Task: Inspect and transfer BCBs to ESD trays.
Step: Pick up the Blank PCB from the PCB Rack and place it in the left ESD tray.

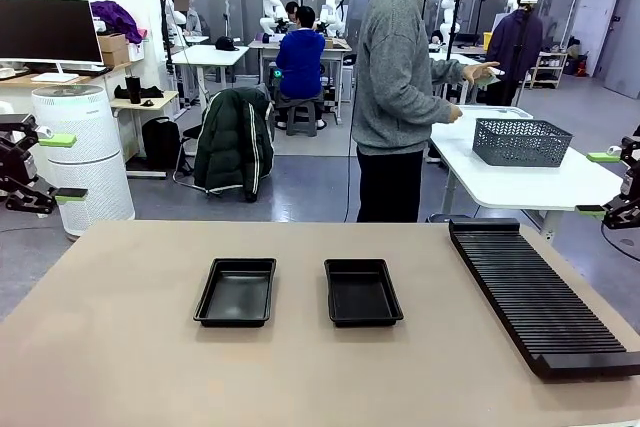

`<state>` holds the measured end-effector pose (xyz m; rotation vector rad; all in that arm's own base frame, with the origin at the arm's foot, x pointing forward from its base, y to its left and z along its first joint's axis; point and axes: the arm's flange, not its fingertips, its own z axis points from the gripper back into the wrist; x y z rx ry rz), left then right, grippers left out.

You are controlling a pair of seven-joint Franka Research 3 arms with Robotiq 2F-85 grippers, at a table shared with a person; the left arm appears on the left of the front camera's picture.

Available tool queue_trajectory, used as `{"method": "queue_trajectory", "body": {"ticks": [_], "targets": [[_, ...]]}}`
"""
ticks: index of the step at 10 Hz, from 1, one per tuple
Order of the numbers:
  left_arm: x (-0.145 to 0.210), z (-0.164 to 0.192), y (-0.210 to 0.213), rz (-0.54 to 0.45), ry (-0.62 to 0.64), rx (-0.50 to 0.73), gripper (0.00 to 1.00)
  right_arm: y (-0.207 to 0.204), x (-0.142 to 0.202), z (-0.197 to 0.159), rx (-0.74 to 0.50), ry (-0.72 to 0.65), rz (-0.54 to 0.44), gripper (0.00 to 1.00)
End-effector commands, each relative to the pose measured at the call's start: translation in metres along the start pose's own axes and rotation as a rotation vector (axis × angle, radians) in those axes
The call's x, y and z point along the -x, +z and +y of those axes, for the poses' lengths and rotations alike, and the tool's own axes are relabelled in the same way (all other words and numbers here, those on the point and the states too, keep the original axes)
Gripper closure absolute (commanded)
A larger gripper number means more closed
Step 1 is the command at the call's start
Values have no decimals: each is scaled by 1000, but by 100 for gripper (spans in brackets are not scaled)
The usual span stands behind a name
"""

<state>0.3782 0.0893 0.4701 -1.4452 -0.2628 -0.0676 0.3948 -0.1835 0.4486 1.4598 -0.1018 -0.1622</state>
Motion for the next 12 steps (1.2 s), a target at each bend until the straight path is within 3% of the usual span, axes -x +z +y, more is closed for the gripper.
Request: {"method": "queue_trajectory", "body": {"ticks": [1,12], "targets": [[-1,0,0,1,-1,0,0,1,0,2,5,2,1,0],[-1,0,0,1,-1,0,0,1,0,2,5,2,1,0]]}}
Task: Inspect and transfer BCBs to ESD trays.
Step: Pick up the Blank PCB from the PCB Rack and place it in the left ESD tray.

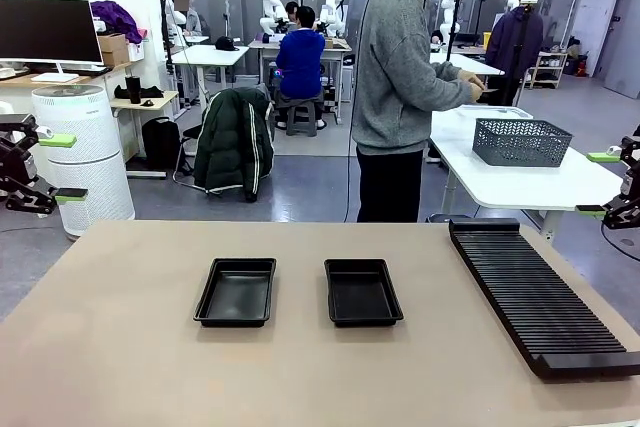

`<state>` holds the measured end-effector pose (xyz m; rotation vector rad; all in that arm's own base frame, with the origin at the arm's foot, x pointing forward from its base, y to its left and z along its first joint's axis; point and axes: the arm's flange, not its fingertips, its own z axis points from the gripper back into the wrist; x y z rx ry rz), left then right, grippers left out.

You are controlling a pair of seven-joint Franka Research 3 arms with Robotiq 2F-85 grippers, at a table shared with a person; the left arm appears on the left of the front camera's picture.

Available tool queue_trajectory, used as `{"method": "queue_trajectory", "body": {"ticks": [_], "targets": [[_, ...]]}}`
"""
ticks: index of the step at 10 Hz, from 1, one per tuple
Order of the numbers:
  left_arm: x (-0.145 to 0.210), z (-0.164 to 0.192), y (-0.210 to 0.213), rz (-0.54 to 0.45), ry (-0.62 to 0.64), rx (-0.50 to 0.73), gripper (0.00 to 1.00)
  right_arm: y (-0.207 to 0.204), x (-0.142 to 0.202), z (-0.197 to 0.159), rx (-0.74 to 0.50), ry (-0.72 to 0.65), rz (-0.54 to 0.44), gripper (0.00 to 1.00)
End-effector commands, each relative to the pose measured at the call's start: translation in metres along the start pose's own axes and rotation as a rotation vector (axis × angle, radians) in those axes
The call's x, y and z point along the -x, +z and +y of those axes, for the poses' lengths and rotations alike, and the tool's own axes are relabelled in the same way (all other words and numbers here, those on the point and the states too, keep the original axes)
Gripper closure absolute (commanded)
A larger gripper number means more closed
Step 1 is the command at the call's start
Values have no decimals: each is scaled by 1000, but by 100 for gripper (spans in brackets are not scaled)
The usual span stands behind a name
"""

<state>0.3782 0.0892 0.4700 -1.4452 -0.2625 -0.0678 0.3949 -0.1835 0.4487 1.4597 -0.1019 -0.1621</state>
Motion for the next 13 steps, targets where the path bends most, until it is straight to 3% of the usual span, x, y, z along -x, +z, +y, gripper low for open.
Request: {"method": "queue_trajectory", "body": {"ticks": [1,13], "targets": [[-1,0,0,1,-1,0,0,1,0,1,5,2,1,0],[-1,0,0,1,-1,0,0,1,0,1,5,2,1,0]]}}
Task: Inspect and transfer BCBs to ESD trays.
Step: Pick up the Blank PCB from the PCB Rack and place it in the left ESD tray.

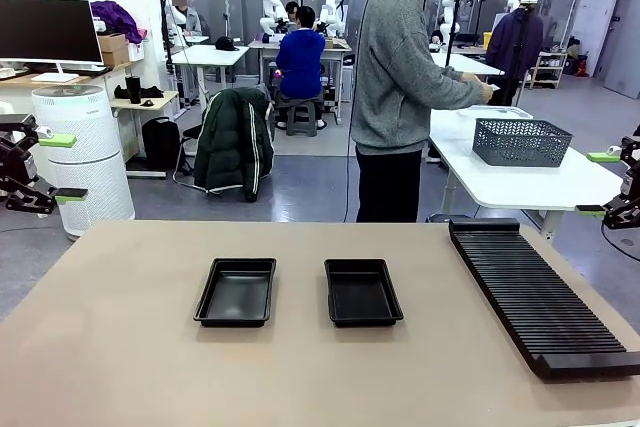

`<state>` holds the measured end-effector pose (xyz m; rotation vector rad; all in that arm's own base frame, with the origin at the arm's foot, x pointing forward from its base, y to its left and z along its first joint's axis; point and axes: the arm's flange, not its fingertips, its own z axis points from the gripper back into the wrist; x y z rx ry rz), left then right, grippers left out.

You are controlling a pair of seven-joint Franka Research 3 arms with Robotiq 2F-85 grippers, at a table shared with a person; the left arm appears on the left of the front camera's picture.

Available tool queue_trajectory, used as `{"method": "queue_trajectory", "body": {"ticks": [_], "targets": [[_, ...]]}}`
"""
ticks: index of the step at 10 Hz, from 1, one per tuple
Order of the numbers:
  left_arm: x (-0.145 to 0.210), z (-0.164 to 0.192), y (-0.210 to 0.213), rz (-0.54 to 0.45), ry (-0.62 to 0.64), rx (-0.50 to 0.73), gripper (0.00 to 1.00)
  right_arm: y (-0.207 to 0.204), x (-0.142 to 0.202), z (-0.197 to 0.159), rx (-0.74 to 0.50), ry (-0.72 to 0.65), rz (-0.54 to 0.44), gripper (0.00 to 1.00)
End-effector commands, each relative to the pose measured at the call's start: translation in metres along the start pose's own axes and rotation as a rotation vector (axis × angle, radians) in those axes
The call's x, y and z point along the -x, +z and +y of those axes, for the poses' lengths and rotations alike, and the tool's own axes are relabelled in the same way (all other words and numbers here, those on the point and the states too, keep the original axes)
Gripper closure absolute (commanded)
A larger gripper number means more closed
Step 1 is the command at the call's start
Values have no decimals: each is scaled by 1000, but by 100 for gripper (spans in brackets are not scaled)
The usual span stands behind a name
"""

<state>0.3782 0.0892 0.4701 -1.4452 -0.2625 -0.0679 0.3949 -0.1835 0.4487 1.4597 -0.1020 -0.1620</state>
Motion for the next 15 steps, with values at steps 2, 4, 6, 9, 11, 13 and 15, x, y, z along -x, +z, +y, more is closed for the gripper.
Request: {"method": "queue_trajectory", "body": {"ticks": [2,4,6,9,11,13,15], "targets": [[-1,0,0,1,-1,0,0,1,0,1,5,2,1,0],[-1,0,0,1,-1,0,0,1,0,1,5,2,1,0],[-1,0,0,1,-1,0,0,1,0,1,5,2,1,0],[-1,0,0,1,-1,0,0,1,0,1,5,2,1,0],[-1,0,0,1,-1,0,0,1,0,1,5,2,1,0],[-1,0,0,1,-1,0,0,1,0,1,5,2,1,0],[-1,0,0,1,-1,0,0,1,0,1,5,2,1,0]]}}
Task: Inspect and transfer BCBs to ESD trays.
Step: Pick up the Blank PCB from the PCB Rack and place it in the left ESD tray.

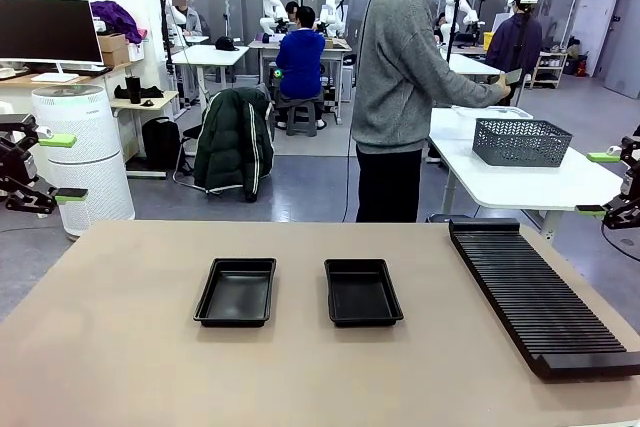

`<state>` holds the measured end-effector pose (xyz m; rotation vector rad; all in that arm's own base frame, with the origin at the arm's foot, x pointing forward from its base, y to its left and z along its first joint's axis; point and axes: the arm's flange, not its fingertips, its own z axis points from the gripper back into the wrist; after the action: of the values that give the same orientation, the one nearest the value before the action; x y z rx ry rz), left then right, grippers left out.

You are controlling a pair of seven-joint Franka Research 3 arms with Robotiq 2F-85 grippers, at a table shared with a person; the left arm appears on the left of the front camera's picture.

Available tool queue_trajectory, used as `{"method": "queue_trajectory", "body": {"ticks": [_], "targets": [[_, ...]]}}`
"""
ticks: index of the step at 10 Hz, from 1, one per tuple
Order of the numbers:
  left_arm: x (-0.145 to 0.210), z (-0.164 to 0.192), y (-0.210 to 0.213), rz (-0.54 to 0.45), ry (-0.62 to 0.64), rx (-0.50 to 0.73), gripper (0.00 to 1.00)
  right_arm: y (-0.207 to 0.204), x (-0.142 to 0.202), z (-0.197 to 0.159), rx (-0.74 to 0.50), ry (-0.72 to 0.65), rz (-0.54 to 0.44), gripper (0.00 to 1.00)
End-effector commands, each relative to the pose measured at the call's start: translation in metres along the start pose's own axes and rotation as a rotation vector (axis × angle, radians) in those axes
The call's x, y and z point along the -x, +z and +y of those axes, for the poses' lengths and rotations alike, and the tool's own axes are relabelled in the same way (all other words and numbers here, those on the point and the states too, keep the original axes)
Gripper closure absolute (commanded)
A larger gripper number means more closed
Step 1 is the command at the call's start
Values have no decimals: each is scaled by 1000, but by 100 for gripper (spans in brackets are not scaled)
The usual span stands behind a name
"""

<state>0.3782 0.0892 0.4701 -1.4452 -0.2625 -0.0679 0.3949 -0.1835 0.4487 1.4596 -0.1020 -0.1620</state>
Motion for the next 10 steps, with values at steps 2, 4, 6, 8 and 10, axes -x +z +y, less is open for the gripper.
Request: {"method": "queue_trajectory", "body": {"ticks": [2,4,6,8,10], "targets": [[-1,0,0,1,-1,0,0,1,0,1,5,2,1,0],[-1,0,0,1,-1,0,0,1,0,1,5,2,1,0],[-1,0,0,1,-1,0,0,1,0,1,5,2,1,0],[-1,0,0,1,-1,0,0,1,0,1,5,2,1,0],[-1,0,0,1,-1,0,0,1,0,1,5,2,1,0]]}}
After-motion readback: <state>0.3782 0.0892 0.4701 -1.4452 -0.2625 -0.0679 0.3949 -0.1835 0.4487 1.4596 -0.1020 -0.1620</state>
